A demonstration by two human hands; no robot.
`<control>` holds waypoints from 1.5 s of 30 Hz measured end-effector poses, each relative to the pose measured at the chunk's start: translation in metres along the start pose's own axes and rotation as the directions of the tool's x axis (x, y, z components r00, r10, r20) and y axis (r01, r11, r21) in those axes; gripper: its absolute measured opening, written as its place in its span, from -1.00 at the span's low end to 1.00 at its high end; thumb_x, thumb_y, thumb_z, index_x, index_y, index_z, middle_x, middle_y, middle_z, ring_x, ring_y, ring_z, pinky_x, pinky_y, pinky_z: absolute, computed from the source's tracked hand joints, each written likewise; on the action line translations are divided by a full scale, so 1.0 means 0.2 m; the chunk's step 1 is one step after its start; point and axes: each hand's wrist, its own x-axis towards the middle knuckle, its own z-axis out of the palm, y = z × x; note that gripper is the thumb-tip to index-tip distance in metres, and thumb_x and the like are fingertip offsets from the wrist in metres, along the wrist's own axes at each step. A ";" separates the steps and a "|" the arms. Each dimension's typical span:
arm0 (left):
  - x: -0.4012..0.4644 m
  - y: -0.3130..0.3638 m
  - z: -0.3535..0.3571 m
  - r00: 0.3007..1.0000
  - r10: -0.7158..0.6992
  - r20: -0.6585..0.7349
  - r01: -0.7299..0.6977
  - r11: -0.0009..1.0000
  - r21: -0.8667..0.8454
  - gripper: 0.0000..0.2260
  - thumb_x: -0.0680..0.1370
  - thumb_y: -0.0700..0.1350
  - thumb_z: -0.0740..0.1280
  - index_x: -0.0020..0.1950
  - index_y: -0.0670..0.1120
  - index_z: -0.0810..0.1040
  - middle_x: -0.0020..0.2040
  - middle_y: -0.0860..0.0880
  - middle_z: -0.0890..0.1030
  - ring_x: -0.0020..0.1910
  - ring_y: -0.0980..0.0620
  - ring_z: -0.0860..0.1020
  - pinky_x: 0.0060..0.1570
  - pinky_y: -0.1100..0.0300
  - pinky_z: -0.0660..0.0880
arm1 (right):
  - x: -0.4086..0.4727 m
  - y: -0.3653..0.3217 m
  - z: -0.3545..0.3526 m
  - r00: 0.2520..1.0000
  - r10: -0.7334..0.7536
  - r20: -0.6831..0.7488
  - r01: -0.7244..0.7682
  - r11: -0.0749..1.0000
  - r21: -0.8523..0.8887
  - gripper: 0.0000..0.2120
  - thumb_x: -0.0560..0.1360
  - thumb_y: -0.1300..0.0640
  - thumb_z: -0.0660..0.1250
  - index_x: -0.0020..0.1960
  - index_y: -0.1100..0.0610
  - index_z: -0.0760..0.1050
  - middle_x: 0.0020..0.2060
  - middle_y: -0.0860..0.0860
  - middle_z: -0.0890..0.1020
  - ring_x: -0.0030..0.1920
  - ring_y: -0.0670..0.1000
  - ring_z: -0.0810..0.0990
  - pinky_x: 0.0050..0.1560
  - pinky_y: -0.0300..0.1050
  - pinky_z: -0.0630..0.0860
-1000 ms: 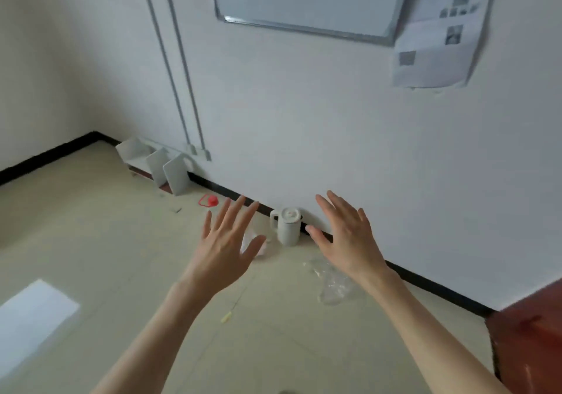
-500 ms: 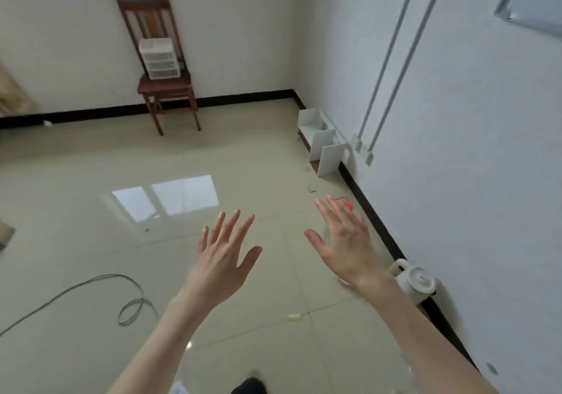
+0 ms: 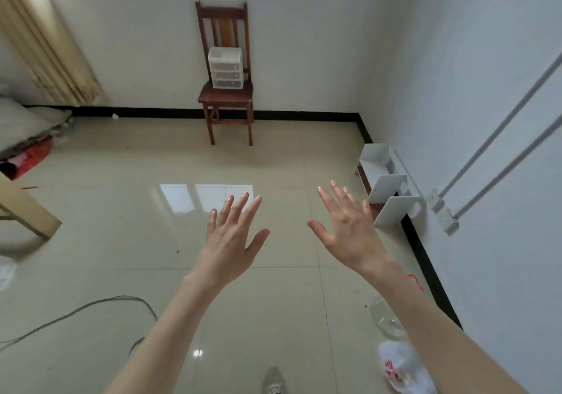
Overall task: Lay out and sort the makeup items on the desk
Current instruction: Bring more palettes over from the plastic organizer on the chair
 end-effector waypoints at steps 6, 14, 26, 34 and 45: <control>0.52 -0.21 0.00 0.999 -0.023 -0.028 0.024 1.000 0.017 -0.39 0.49 0.27 -0.11 0.49 0.07 0.15 0.51 -0.01 0.17 0.51 -0.05 0.04 0.43 -0.03 -0.04 | 0.64 -0.01 0.00 1.000 -0.015 0.000 0.015 1.000 -0.011 -0.37 0.55 -0.19 0.10 0.53 -0.04 -0.02 0.53 0.01 -0.03 0.52 0.03 -0.07 0.47 0.12 -0.16; 1.24 -0.50 0.10 0.991 -0.131 -0.012 0.131 0.991 -0.001 -0.37 0.46 0.30 -0.17 0.51 0.12 0.04 0.53 0.04 0.07 0.52 0.03 -0.08 0.44 0.00 -0.13 | 1.50 0.06 0.13 0.994 -0.070 0.081 0.070 0.998 0.002 -0.37 0.55 -0.19 0.11 0.53 -0.04 -0.01 0.53 0.00 -0.03 0.53 0.02 -0.08 0.47 0.13 -0.18; 2.45 -1.00 0.00 0.957 -0.277 -0.082 0.284 0.954 0.092 -0.34 0.45 0.29 -0.16 0.51 0.08 0.09 0.52 -0.03 0.13 0.52 -0.03 -0.02 0.44 -0.05 -0.10 | 2.98 0.05 0.09 0.979 -0.184 0.090 0.184 0.983 0.005 -0.36 0.55 -0.19 0.11 0.53 -0.03 -0.02 0.53 0.01 -0.03 0.53 0.03 -0.10 0.46 0.16 -0.20; 3.08 -1.36 0.11 0.953 -0.301 -0.023 0.302 0.951 0.068 -0.32 0.44 0.31 -0.19 0.51 0.08 0.06 0.53 -0.02 0.09 0.52 -0.02 -0.06 0.45 -0.06 -0.13 | 3.71 -0.05 0.24 0.964 -0.212 0.161 0.212 0.977 0.015 -0.37 0.56 -0.18 0.10 0.53 -0.03 -0.05 0.54 0.01 -0.06 0.53 0.01 -0.13 0.48 0.15 -0.21; 4.17 -2.15 0.04 0.951 -0.301 0.075 0.295 0.952 0.082 -0.47 0.60 0.14 0.04 0.52 0.10 -0.06 0.55 0.01 -0.04 0.52 0.01 -0.16 0.47 -0.06 -0.15 | 4.95 -0.40 0.46 0.975 -0.180 0.132 0.172 0.983 0.068 -0.40 0.58 -0.11 0.13 0.53 0.00 0.00 0.53 0.02 -0.01 0.53 0.00 -0.10 0.48 0.13 -0.21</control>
